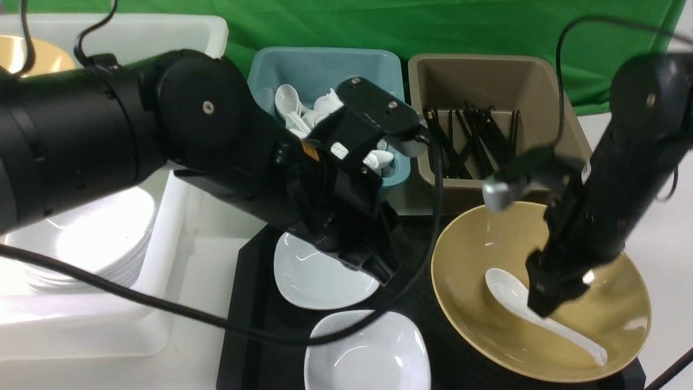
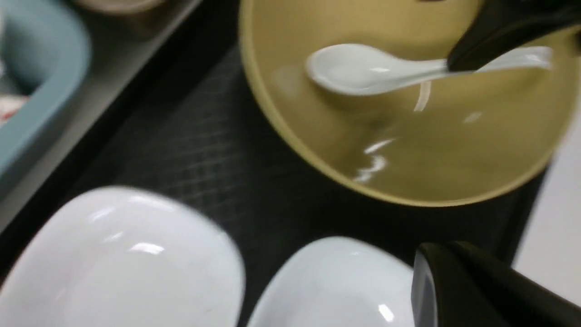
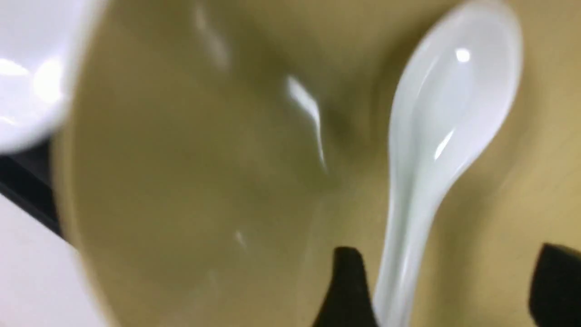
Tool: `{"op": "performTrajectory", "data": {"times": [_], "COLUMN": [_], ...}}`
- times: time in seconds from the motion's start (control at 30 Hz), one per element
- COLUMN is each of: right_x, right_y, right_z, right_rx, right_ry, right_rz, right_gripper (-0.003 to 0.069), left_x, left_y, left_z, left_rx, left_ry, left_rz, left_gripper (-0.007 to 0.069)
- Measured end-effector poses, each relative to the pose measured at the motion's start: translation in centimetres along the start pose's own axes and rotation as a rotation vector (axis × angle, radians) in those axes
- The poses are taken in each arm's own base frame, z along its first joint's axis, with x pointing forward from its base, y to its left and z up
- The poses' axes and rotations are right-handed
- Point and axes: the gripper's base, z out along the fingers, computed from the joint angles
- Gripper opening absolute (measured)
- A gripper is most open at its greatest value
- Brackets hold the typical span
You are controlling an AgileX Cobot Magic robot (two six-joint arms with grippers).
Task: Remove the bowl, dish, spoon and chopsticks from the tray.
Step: Use the right arm to grab the soup spoon in the middle, then use the right arm to put the soup spoon into the small storage box in the middle
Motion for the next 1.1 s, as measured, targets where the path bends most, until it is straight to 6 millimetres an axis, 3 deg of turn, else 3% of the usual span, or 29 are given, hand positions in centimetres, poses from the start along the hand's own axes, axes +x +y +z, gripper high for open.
{"op": "performTrajectory", "data": {"times": [0.23,0.33,0.47,0.53,0.67,0.83,0.9,1.0,1.1], "right_x": [1.4,1.4,1.0,0.6,-1.6,-6.1,-8.2,-12.0,-15.9], "right_y": [0.1,0.0,-0.1,-0.2,-0.3,0.3,0.6,1.3,1.9], "right_z": [2.5,3.3,3.0,2.5,-2.5,-10.4,-12.2,-13.3,-12.6], "right_rx": [0.004,-0.003,-0.001,0.004,0.029,0.007,-0.011,-0.031,-0.045], "right_ry": [0.031,0.052,0.046,0.033,-0.111,-0.449,-0.542,-0.639,-0.697], "right_rz": [0.024,0.028,0.039,0.047,0.05,-0.006,-0.041,-0.099,-0.137], "right_gripper": [0.0501,0.0377,0.0092,0.0093,0.0095,0.0095,0.0095,0.0095,0.0095], "left_x": [-0.3,-0.3,-0.1,-0.1,-0.7,-1.4,-1.0,0.3,1.3], "left_y": [-0.2,-0.1,0.2,0.3,2.5,7.1,8.4,10.9,12.4], "left_z": [0.0,0.1,0.7,0.7,-0.9,-6.4,-7.6,-9.5,-10.6], "left_rx": [0.018,0.016,0.008,-0.011,-0.166,-0.36,-0.398,-0.468,-0.495], "left_ry": [-0.033,-0.039,-0.019,-0.02,-0.042,-0.15,-0.166,-0.181,-0.188], "left_rz": [0.052,0.047,0.013,-0.008,-0.09,-0.295,-0.361,-0.474,-0.553], "left_gripper": [-0.0006,-0.0006,-0.0006,-0.0006,-0.0006,-0.0006,-0.0006,-0.0006,-0.0006]}}
